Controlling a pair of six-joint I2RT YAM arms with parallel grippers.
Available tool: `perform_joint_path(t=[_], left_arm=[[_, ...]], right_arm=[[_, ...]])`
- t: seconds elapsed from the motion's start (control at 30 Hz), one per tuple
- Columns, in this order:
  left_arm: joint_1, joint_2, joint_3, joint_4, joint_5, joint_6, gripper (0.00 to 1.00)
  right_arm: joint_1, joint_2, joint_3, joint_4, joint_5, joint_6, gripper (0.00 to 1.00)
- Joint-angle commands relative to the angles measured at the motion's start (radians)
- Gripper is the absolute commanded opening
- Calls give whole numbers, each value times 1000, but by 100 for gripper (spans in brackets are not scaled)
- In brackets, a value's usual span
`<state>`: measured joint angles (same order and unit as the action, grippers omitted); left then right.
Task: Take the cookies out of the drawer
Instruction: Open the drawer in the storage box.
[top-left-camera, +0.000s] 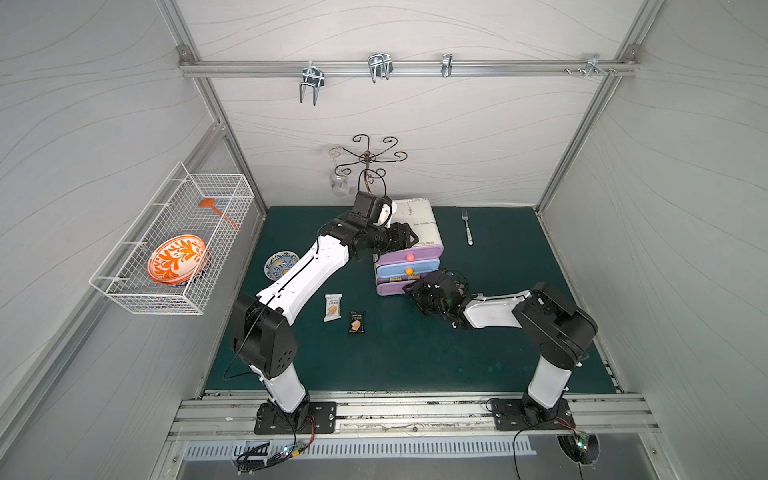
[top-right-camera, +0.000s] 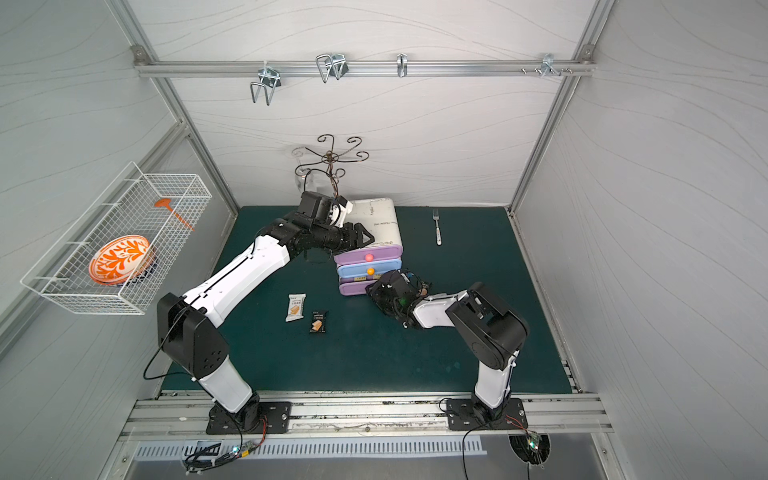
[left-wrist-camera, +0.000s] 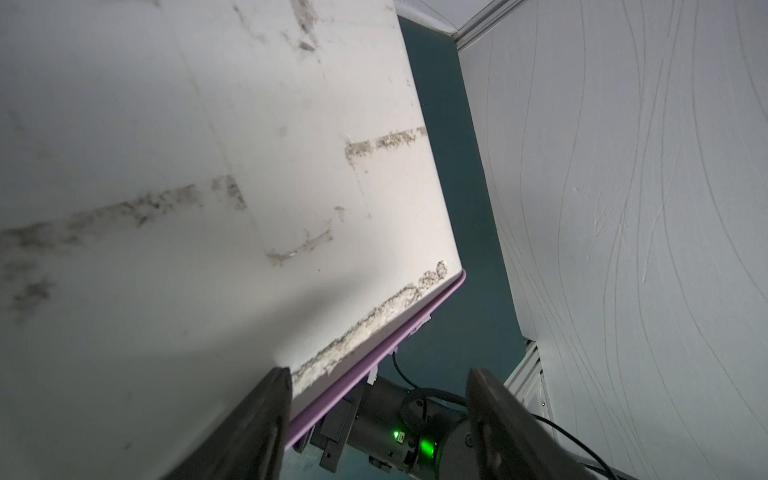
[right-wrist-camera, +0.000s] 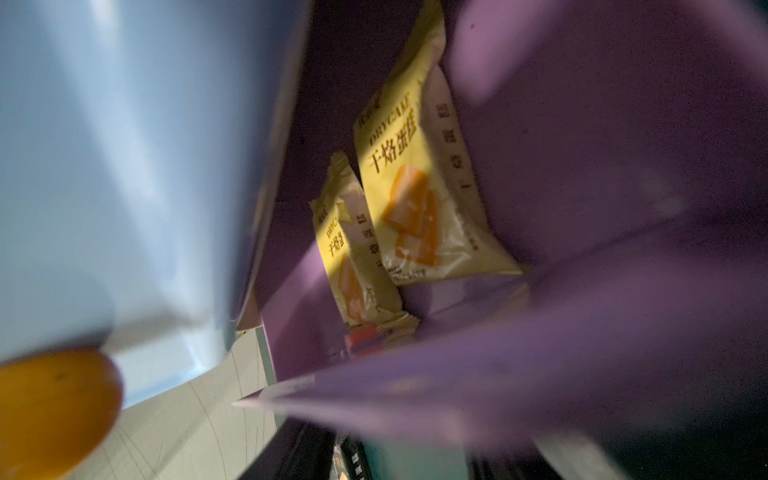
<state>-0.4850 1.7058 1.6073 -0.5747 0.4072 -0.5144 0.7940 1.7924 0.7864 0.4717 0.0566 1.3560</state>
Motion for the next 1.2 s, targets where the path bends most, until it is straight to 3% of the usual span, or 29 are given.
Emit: perform_joint_path(t=[0.0, 0.7, 1.17], left_arm=[[5, 63, -26, -36, -2, 24, 72], [13, 14, -117, 19, 24, 19, 72], [21, -13, -159, 52, 32, 19, 73]], right_arm=[[4, 18, 10, 51, 59, 17, 51], [32, 77, -10, 240, 216, -23, 38], [50, 111, -7, 285, 238, -44, 21]])
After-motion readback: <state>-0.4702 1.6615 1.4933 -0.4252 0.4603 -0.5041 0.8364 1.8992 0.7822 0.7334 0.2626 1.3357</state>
